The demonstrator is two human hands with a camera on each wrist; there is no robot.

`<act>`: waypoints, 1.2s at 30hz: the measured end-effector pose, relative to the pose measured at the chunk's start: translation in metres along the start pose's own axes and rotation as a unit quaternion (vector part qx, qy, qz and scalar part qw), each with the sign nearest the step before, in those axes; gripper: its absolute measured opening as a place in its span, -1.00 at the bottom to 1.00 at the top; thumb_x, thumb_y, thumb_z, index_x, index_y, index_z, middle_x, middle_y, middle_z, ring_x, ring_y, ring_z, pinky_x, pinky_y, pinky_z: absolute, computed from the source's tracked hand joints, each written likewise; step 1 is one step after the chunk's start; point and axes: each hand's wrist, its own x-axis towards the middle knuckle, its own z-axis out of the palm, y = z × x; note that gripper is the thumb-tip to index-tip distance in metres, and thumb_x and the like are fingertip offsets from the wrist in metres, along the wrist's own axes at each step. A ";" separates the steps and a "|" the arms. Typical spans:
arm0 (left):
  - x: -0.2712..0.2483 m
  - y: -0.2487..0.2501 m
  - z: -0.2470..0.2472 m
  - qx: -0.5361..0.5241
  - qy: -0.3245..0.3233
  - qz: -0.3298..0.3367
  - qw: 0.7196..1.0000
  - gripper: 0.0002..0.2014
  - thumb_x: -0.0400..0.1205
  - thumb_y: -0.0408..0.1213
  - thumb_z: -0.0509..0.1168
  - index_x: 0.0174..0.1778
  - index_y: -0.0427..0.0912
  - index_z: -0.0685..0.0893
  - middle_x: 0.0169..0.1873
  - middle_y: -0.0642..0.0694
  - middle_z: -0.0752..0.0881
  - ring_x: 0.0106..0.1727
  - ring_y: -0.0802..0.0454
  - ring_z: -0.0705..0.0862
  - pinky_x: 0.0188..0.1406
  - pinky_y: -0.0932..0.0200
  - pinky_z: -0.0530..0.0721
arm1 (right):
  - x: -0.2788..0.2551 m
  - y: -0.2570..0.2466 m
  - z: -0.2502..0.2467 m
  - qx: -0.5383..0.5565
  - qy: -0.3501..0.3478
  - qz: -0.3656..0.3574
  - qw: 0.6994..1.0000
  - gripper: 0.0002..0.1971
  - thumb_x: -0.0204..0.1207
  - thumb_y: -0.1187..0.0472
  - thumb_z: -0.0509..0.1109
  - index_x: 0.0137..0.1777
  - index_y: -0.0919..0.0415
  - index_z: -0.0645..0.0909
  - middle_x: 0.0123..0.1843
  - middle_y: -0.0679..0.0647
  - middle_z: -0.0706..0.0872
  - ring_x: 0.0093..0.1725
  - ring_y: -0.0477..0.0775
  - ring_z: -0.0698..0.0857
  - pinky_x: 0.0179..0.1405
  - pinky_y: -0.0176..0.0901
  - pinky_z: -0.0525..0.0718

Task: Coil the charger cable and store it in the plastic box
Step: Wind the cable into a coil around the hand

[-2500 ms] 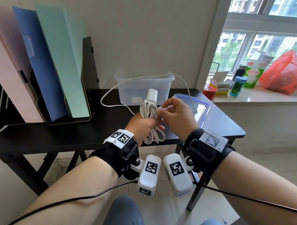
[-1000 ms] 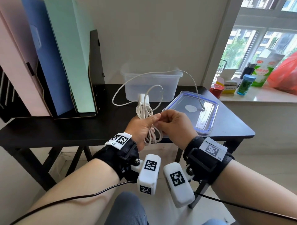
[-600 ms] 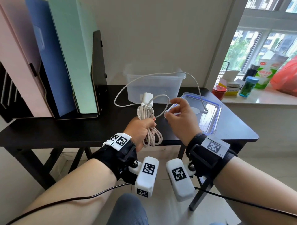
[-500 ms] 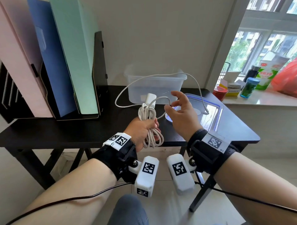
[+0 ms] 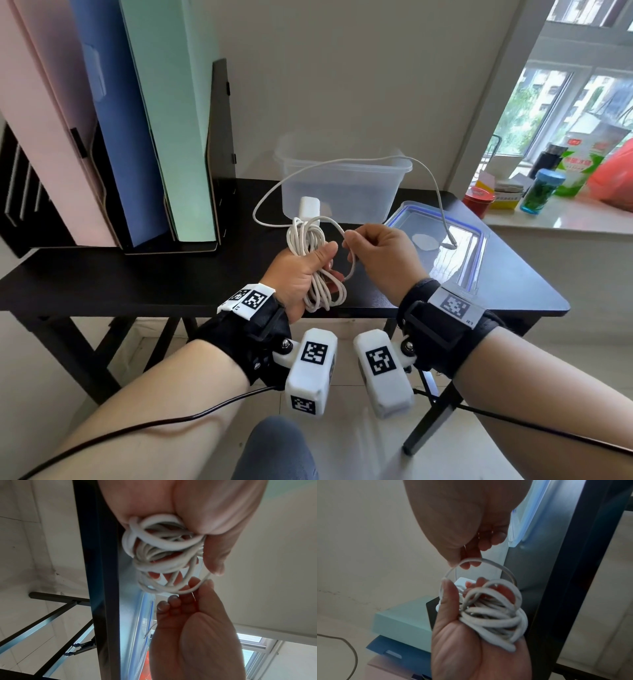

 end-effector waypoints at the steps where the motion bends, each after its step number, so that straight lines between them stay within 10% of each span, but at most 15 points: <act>1: -0.001 0.000 0.000 -0.005 -0.002 0.001 1.000 -0.87 0.57 -0.28 0.33 -0.27 -0.21 0.58 -0.59 -0.03 0.59 -0.57 0.03 0.67 -0.56 0.17 0.66 | 0.000 0.000 0.002 -0.006 -0.006 -0.001 1.000 -0.72 0.53 0.11 0.35 -0.44 0.06 0.60 -0.54 -0.06 0.58 -0.63 -0.19 0.41 -0.47 -0.23 0.41; 15: -0.004 -0.005 -0.006 -0.054 -0.030 -0.006 0.998 -0.83 0.47 -0.28 0.36 -0.08 -0.28 0.67 -0.33 -0.21 0.73 -0.28 -0.11 0.73 -0.05 -0.12 0.70 | -0.006 -0.004 0.020 -0.008 -0.045 0.022 0.999 -0.78 0.47 0.09 0.42 -0.36 0.16 0.68 -0.40 0.14 0.72 -0.42 -0.01 0.60 -0.31 -0.07 0.68; 21: -0.006 -0.002 -0.006 -0.057 -0.037 -0.012 0.998 -0.87 0.63 -0.40 0.21 -0.08 -0.27 0.67 -0.40 -0.18 0.78 -0.38 -0.04 0.77 -0.29 0.05 0.78 | -0.007 -0.005 0.024 -0.023 -0.019 0.013 0.999 -0.81 0.40 0.27 0.42 -0.36 -0.02 0.57 -0.47 -0.01 0.65 -0.47 -0.01 0.60 -0.36 -0.16 0.64; 26: -0.007 0.001 -0.006 -0.047 -0.002 -0.023 0.999 -0.72 0.59 -0.20 0.28 0.01 -0.38 0.68 -0.18 -0.37 0.70 -0.16 -0.29 0.69 0.18 -0.36 0.59 | -0.010 -0.010 0.023 -0.026 -0.022 0.018 0.999 -0.71 0.45 0.31 0.30 -0.36 -0.10 0.65 -0.31 0.04 0.78 -0.26 0.13 0.76 -0.20 -0.05 0.78; 36: -0.010 0.003 -0.006 -0.191 0.044 0.006 0.981 -0.81 0.69 -0.21 0.13 -0.12 -0.20 0.60 -0.58 -0.08 0.52 -0.65 0.10 0.54 -0.58 0.29 0.61 | -0.015 -0.005 0.022 0.014 -0.076 0.182 0.980 -0.75 0.59 0.22 0.20 -0.34 0.16 0.52 -0.38 0.15 0.63 -0.38 0.13 0.62 -0.30 0.01 0.70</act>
